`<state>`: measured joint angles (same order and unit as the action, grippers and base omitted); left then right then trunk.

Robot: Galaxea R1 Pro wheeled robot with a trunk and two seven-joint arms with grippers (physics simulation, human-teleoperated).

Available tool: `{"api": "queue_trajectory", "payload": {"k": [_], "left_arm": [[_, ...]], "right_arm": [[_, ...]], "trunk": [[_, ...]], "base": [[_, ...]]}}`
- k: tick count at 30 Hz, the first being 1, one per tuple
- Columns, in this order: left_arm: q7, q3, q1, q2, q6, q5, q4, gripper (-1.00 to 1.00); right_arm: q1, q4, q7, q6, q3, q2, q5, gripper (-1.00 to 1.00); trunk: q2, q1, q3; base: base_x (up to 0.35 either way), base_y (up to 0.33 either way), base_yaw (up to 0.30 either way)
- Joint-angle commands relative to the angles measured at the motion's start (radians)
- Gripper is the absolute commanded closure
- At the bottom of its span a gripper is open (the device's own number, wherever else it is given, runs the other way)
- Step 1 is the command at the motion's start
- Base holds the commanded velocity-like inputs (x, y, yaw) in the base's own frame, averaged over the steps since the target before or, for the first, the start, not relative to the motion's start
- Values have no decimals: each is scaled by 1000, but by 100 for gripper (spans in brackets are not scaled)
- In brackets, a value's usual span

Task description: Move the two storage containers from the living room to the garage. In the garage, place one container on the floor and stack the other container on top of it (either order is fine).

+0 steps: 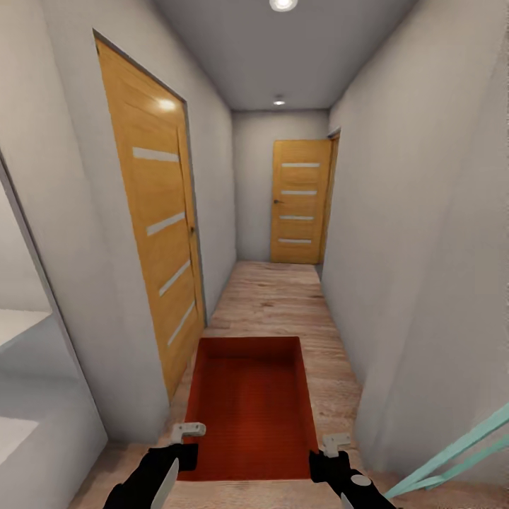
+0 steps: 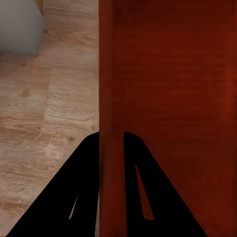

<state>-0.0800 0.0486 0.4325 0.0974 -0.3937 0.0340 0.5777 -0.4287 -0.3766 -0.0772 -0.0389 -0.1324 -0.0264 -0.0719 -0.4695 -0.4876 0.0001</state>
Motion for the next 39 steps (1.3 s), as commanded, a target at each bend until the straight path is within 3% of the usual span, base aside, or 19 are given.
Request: {"api": "queue_trajectory", "payload": {"k": [1,15,39], "left_arm": [[-6,22,2,1,-8,18,4,100],[-6,22,2,2,-8,18,4,100],[-6,22,2,5,-8,18,4,100]], "right_arm": [[1,1,-3,-4,-50,0,0,100],[1,1,-3,-4,-50,0,0,100],[1,1,-3,-4,-50,0,1,100]], "trunk": [[-1,-1,0],[-1,-1,0],[-1,-1,0]], "base": [[299,154,-277],[299,154,-262],[304,118,-10]]}}
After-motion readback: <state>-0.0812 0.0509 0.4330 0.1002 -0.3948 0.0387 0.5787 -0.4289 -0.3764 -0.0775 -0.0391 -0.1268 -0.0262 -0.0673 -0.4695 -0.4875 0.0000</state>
